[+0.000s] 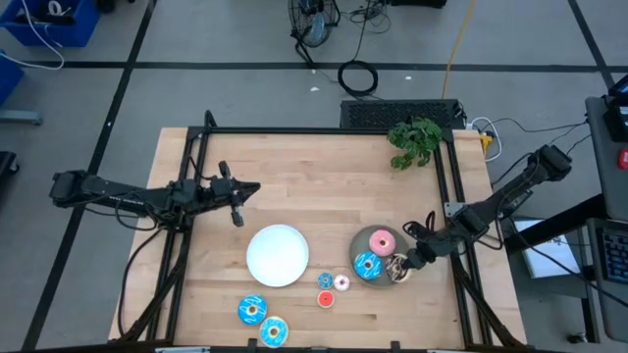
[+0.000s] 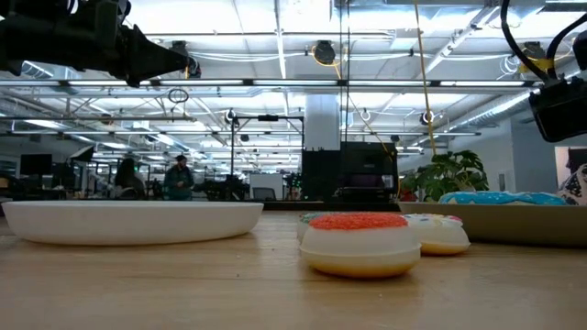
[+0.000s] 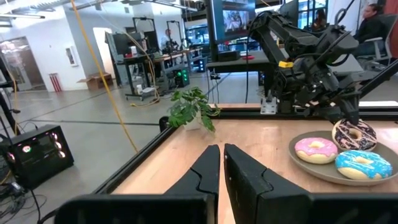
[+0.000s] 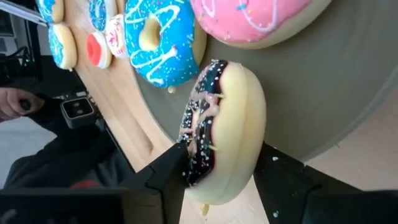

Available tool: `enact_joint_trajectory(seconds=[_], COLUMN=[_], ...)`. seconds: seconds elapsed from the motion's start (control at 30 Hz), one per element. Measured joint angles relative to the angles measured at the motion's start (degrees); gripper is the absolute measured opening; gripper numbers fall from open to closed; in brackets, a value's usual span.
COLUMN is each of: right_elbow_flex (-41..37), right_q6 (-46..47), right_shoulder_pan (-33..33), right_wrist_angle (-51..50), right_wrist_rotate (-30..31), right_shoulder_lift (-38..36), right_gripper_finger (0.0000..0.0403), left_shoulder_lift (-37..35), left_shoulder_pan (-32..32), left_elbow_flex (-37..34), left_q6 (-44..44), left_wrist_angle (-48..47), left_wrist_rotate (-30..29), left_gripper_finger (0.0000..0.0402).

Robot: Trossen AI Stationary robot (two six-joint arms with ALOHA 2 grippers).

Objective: Pick & Place donuts
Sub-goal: Put the large black donut on the gray plate

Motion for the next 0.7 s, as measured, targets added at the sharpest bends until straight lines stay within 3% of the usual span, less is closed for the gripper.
enact_joint_trajectory(seconds=[0.4,0.7], right_elbow_flex=[0.0,7.5], right_q6=[-2.2,-8.5], right_shoulder_pan=[-4.7,-8.4], right_wrist_angle=[-1.0,-12.4], right_wrist_rotate=[-6.6,-7.6], right_shoulder_lift=[0.0,0.0], right_gripper_finger=[0.0173,0.0174], left_shoulder_lift=[0.0,0.0], left_shoulder_pan=[0.0,0.0], left_elbow_flex=[0.0,0.0], left_q6=[0.2,0.3], left_wrist_angle=[-0.3,-0.3], left_wrist_rotate=[0.0,0.0], left_gripper_finger=[0.0031,0.0031])
